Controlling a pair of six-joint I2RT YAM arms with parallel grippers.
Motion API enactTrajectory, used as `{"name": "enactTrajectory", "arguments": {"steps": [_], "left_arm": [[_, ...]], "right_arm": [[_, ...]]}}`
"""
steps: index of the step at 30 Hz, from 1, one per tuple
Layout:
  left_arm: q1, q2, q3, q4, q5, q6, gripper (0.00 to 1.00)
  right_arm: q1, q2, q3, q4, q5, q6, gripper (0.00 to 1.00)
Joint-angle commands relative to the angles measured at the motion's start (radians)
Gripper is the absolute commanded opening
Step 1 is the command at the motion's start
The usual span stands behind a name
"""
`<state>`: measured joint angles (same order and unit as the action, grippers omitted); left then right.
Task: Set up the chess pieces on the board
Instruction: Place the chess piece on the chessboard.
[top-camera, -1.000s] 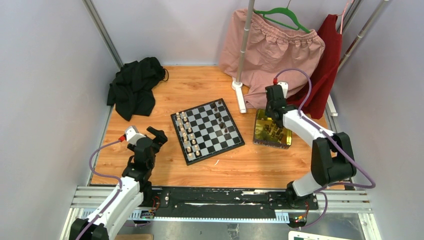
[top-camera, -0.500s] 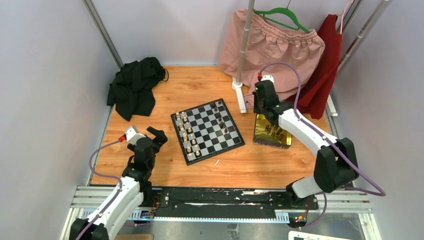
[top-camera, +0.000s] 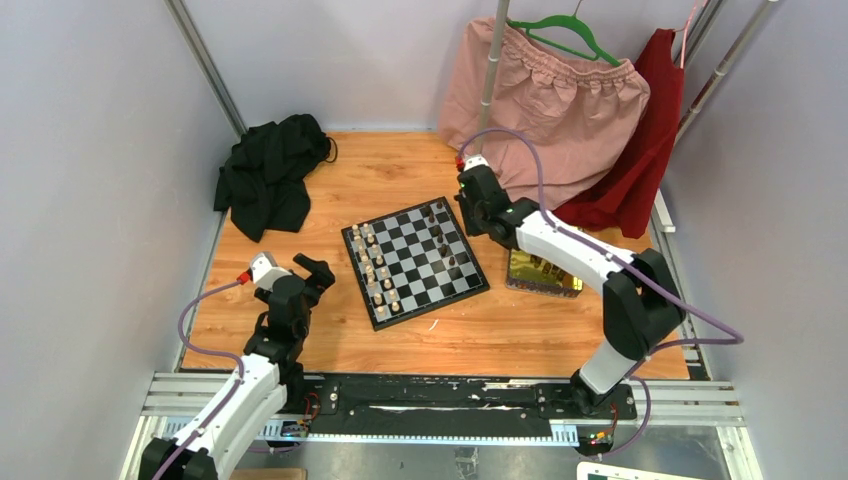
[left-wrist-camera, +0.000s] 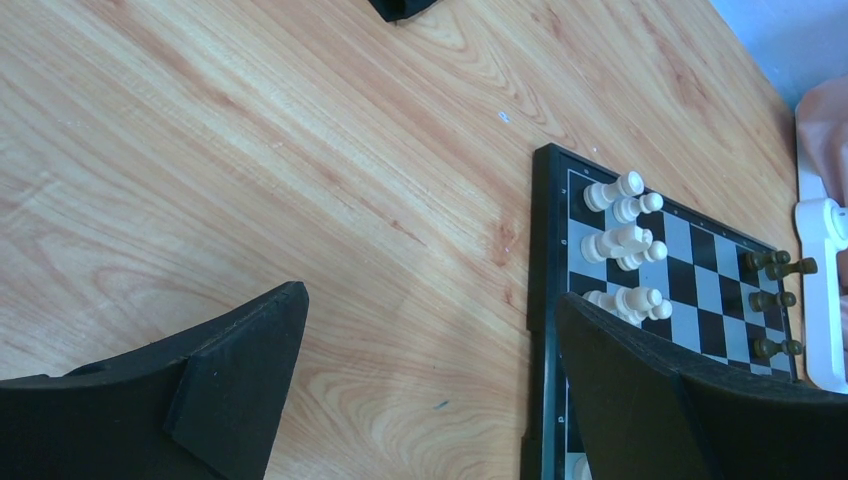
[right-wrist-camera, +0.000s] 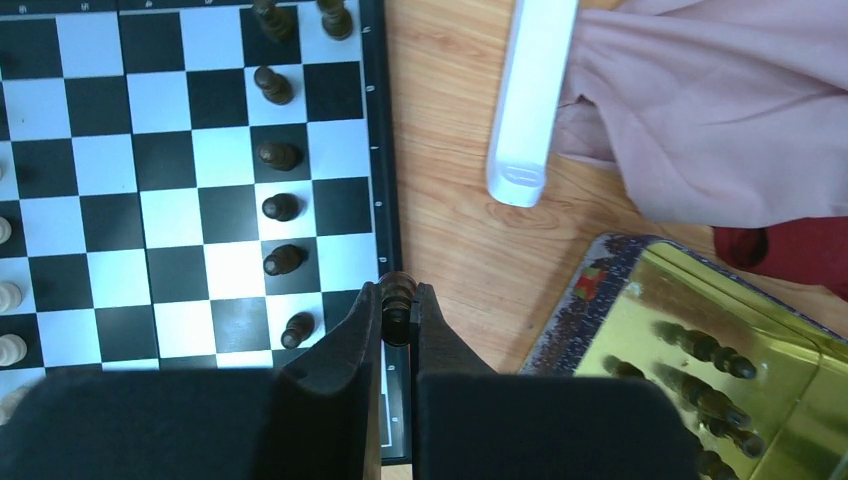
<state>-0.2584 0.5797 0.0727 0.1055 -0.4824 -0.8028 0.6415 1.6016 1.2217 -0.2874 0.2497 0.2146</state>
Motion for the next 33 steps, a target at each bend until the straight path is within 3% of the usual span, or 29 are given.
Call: {"name": "enactTrajectory", "arguments": {"steps": [1,13,33], "left_arm": [[0.004,-0.007,-0.011,0.017,-0.015,0.005,1.00],[0.004,-0.009,-0.008,0.017,-0.016,0.008,1.00],[0.004,-0.005,-0.008,0.022,-0.015,0.010,1.00]], "right_arm": [[0.044,0.058,0.051,-0.027,-0.018,-0.026,0.00],[0.080,0.167,0.082,-0.011,-0.028,-0.033,0.00],[0.082,0.219,0.033,0.084,-0.024,-0.044,0.00]]}}
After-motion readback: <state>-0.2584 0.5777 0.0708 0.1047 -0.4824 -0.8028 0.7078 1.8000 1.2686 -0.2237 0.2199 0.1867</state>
